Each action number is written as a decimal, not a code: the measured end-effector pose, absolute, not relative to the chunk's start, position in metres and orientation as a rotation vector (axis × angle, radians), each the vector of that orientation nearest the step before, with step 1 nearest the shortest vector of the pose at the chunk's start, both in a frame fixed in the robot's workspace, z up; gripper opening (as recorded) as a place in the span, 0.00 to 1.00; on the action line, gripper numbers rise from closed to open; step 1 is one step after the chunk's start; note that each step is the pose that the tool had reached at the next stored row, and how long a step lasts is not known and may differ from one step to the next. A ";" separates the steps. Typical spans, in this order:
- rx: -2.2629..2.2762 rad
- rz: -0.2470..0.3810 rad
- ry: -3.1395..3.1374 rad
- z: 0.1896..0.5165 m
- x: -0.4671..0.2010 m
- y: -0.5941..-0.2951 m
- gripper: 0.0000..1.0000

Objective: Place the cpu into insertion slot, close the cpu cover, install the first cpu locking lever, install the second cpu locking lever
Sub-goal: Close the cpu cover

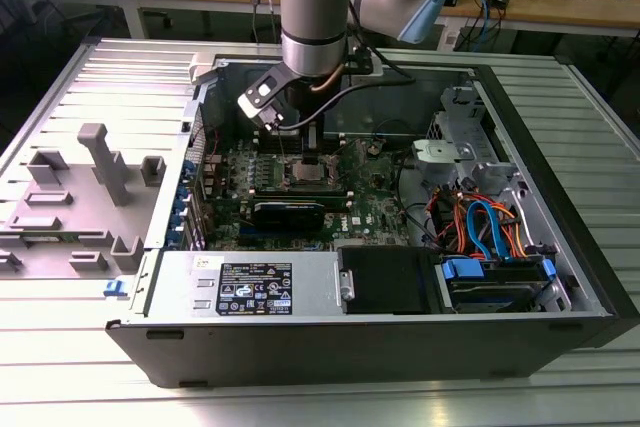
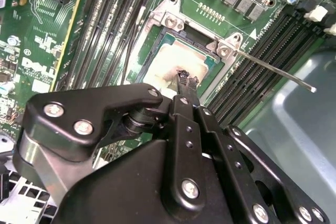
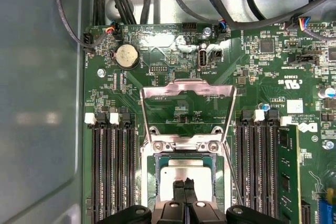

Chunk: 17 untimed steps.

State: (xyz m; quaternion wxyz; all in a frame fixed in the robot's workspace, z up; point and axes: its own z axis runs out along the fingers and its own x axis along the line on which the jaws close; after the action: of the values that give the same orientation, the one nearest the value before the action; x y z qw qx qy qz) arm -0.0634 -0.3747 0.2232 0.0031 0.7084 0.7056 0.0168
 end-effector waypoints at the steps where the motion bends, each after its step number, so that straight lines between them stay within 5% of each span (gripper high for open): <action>1: 2.221 0.053 2.212 0.225 -0.063 -0.375 0.11; 17: 2.221 0.053 2.212 0.233 -0.057 -0.375 0.11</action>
State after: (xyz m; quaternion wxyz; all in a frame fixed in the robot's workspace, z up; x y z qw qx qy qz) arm -0.0572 -0.3747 0.2329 0.0031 0.7084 0.7056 0.0168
